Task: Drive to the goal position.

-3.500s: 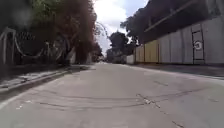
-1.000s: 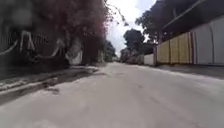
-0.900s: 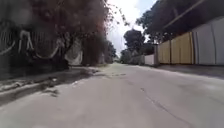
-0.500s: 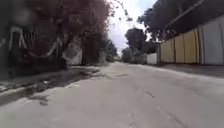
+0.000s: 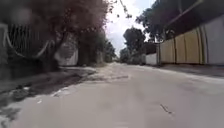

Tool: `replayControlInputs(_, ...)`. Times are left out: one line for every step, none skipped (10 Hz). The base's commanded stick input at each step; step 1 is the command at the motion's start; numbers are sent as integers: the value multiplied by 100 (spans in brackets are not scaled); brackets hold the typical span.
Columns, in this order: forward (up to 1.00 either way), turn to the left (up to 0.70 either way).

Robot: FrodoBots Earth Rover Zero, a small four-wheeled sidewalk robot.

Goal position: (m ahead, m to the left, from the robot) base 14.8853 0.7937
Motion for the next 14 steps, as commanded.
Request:
replayControlInputs(100,0)
replayControlInputs(100,0)
replayControlInputs(100,0)
replayControlInputs(100,0)
replayControlInputs(100,0)
replayControlInputs(100,0)
replayControlInputs(100,-1)
replayControlInputs(100,-3)
replayControlInputs(100,-6)
replayControlInputs(100,-7)
replayControlInputs(100,-10)
replayControlInputs(100,-19)
replayControlInputs(100,-24)
replayControlInputs(100,-26)
